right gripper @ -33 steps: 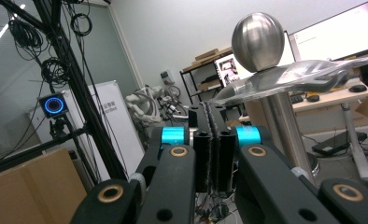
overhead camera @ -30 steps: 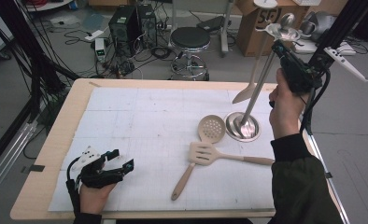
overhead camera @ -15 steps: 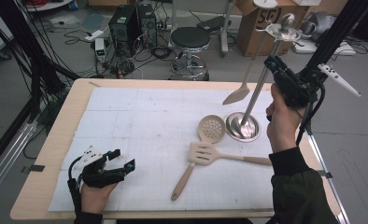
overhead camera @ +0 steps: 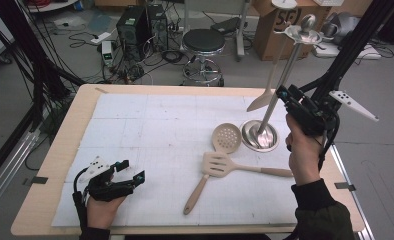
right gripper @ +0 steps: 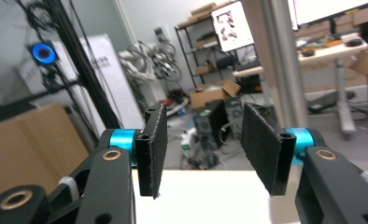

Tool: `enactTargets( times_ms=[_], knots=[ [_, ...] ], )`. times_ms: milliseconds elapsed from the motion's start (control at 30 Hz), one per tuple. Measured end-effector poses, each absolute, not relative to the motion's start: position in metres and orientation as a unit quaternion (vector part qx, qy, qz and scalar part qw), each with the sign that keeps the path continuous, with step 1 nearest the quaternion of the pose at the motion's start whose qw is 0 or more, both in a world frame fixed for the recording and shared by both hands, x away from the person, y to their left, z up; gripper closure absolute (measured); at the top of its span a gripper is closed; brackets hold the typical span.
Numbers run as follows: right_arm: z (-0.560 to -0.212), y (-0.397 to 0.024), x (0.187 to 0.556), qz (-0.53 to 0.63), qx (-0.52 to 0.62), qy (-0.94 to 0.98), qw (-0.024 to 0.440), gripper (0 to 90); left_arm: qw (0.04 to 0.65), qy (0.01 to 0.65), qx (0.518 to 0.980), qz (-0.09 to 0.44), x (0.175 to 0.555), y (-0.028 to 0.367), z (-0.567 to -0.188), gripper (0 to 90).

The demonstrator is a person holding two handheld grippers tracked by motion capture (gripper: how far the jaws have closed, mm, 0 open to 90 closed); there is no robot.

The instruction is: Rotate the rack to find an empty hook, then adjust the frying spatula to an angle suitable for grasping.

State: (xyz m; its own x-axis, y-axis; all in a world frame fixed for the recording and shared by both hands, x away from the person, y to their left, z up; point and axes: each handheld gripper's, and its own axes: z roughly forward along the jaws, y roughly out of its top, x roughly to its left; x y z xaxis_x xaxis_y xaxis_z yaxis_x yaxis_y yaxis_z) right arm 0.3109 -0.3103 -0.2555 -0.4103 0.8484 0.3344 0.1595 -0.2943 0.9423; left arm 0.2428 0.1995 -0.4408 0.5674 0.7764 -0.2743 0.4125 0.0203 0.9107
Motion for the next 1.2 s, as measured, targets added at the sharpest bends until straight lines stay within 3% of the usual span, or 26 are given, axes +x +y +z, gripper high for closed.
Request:
enactTargets(
  times_ms=[467,1000,1200],
  knots=[
    [-0.291,-0.316,0.306,0.637,0.503,0.543,0.216,54.8,0.567,0.433,0.683,0.158,0.244,0.197,-0.441,21.3],
    [-0.352,-0.31,0.308,0.599,0.533,0.578,0.153,85.0,0.565,0.433,0.684,0.157,0.249,0.194,-0.441,21.3],
    [-0.364,-0.3,0.307,0.588,0.53,0.595,0.142,89.5,0.568,0.428,0.685,0.158,0.245,0.195,-0.44,21.4]
  ],
)
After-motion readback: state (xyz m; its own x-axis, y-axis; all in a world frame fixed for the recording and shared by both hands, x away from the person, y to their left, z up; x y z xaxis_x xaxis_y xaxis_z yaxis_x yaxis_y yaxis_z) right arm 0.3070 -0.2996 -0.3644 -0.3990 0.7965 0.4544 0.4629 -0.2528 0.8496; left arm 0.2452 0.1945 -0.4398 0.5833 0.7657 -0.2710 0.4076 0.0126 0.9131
